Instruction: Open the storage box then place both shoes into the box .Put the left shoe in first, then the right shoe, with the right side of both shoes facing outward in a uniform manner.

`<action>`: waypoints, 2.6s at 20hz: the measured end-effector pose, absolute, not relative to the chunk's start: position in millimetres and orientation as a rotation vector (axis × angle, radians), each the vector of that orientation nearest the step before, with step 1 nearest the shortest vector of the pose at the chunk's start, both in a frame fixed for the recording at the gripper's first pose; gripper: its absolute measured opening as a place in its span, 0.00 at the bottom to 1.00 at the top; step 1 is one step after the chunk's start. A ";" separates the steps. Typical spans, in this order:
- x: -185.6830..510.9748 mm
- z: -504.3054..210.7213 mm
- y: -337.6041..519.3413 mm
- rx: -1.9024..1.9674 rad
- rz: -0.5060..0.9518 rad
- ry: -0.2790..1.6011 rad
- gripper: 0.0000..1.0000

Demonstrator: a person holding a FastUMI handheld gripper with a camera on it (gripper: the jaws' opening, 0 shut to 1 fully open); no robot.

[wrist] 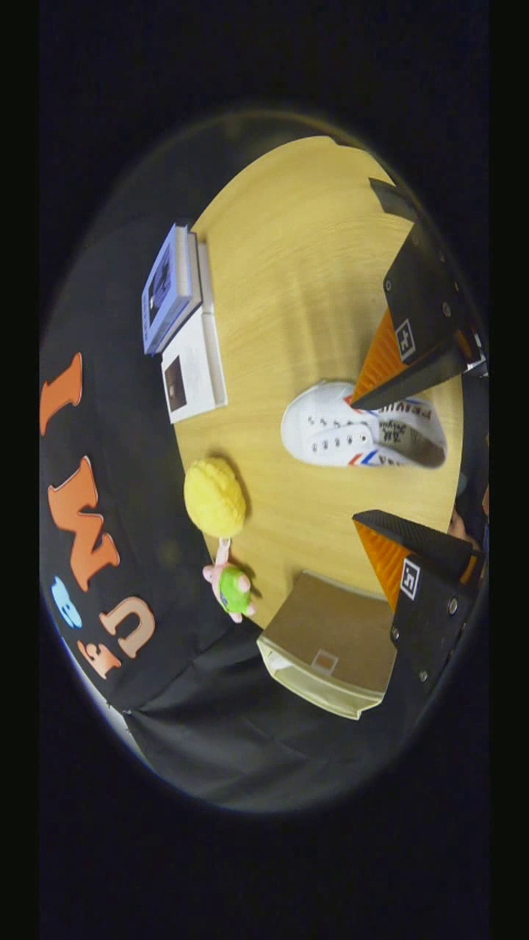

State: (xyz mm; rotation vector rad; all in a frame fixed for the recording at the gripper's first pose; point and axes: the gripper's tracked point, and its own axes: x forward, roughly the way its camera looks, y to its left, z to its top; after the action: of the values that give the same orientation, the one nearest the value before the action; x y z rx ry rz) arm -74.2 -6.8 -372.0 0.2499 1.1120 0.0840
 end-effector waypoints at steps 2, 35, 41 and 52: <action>-85.5 -391.0 -21.1 0.258 0.059 1.161 0.82; -27.7 -290.8 108.3 0.376 0.212 0.997 0.10; -15.2 -260.7 226.7 0.322 0.415 0.947 0.10; -26.2 -309.9 333.5 0.196 0.543 1.025 0.25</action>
State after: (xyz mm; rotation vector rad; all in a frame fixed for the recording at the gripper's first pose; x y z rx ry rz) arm -26.2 333.5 -309.9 0.1962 1.0248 0.5425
